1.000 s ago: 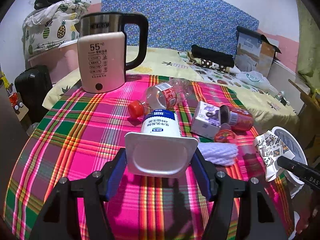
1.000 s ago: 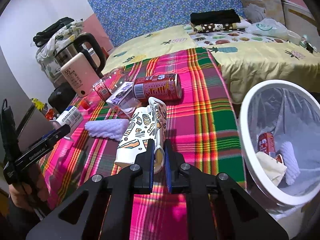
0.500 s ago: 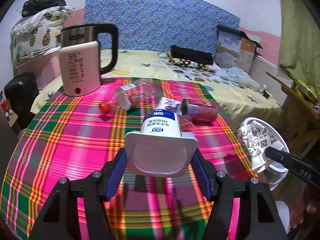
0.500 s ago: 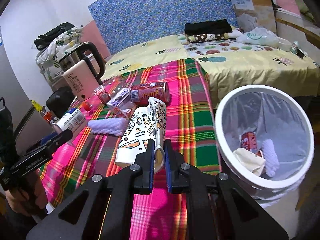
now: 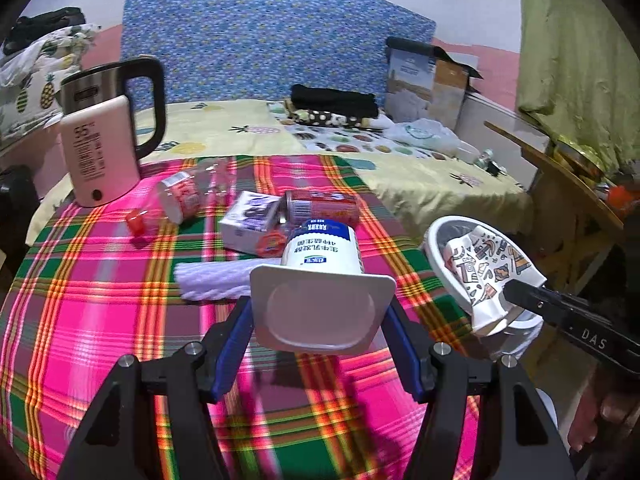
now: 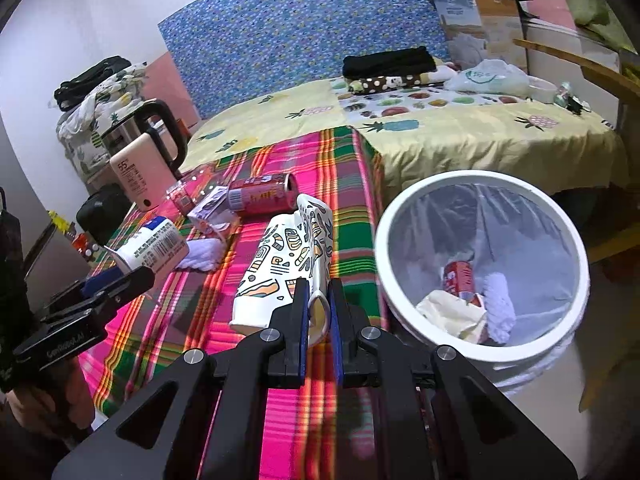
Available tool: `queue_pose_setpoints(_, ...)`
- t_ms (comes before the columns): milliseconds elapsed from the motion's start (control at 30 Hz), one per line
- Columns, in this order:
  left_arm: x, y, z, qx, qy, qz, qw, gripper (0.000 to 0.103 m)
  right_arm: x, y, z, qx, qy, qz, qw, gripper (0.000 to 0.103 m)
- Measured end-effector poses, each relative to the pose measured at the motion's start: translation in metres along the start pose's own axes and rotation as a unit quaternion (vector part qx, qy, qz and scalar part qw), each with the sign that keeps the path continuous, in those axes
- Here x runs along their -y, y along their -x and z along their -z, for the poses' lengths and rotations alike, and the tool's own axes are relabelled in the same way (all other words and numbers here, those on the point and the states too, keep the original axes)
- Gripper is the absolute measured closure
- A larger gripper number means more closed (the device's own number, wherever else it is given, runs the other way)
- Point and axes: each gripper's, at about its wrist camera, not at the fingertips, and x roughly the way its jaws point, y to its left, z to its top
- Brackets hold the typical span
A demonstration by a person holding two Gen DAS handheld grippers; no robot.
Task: Collect trash
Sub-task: 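Grasp the white yogurt cup with the left tool while the right tool grasps the patterned paper cup, then carry the yogurt cup and paper cup over the bin and release both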
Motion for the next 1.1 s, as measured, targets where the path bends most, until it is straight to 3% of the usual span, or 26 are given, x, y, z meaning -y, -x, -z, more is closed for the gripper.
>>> queue_pose_setpoints(1100,0.100,-0.043,-0.016,-0.022,-0.082,0.088,0.9925,0.037,0.067,0.023,0.001,0.021,-0.049,0.070,0.996,0.094)
